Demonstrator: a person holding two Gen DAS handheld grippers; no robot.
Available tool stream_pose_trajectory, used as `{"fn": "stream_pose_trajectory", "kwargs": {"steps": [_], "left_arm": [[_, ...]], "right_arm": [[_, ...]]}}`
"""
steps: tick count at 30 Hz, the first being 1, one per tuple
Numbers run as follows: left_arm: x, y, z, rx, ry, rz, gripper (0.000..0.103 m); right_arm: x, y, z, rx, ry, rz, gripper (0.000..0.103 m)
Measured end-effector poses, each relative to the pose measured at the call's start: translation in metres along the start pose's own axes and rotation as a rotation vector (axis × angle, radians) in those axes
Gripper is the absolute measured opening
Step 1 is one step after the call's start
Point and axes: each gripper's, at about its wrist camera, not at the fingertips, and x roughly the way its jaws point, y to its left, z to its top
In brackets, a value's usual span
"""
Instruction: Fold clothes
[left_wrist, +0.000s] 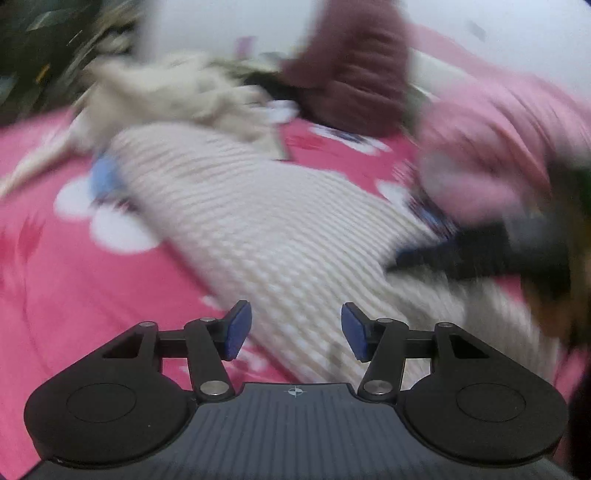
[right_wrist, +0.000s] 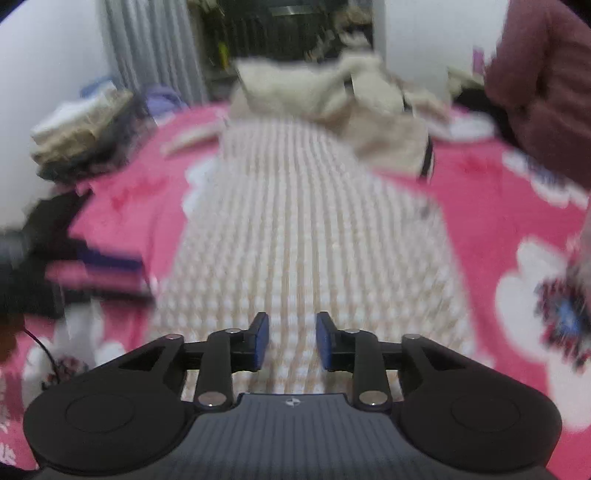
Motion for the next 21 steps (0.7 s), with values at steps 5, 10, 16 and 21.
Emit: {"fn": "stream_pose_trajectory", "kwargs": {"steps": [5, 10, 16, 21], "left_arm": [[0.012, 0.052, 0.026, -0.235, -0.048, 0.038, 0.069], [0.023, 0.085, 0.049, -0.373, -0.110, 0.029, 0.077], [0.045, 0.121, 0.075, -0.511, -0.137, 0.024, 0.082], [0.066, 0.152, 0.079, -0.657, -0.127, 0.028, 0.083]], "right_arm": [[0.006, -0.004, -0.012, 0.053, -0.040, 0.003, 0.034], [0.010, -0.002, -0.014, 0.044, -0.055, -0.008, 0.035], [0.012, 0.001, -0.015, 0.031, -0.052, -0.004, 0.040], [0.014, 0.004, -0.015, 0.020, -0.050, 0.000, 0.048]]}}
